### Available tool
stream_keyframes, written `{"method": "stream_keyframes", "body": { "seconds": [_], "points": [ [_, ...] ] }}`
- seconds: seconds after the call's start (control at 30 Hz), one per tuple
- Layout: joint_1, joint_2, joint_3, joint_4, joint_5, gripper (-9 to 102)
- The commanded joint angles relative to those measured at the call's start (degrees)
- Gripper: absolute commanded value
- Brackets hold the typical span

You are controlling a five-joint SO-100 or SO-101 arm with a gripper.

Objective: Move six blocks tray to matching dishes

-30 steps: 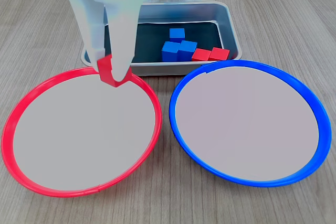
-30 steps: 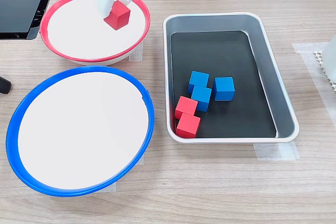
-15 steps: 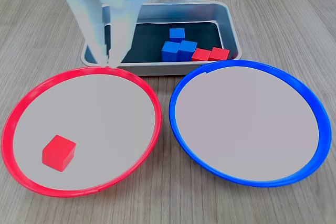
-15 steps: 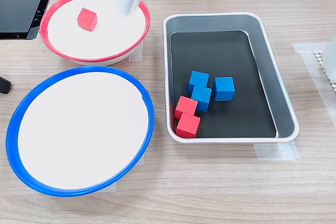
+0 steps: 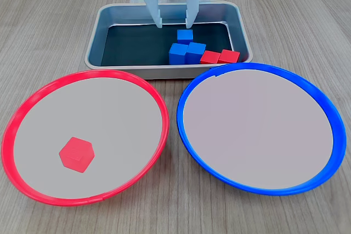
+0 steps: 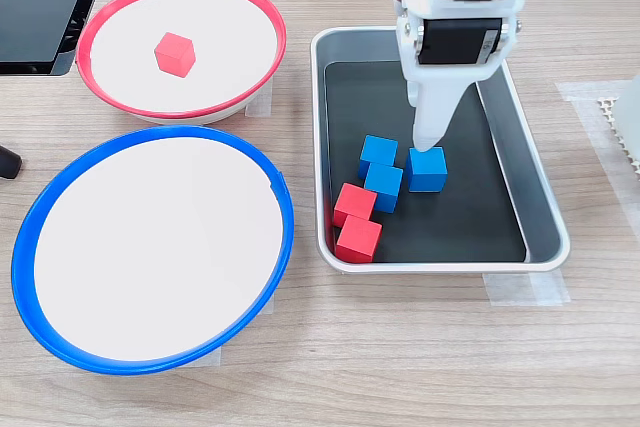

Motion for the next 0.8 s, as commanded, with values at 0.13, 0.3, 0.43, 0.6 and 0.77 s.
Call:
{"method": "stream_keyframes", "body": {
  "seconds": [0.13,0.3,0.43,0.6,0.77],
  "points": [
    [-1.67,1.67,4.22,-2.37,-0.18,18],
    [-3.08,1.76,6.68,-4.75,0.97,18],
    [-3.87,1.67,8.35,-7.21,1.49,18],
    [-4.48,1.58,8.61,-7.03,1.67,18],
    [-4.48,0.79,8.61,-8.17,2.02,18]
  ]
}}
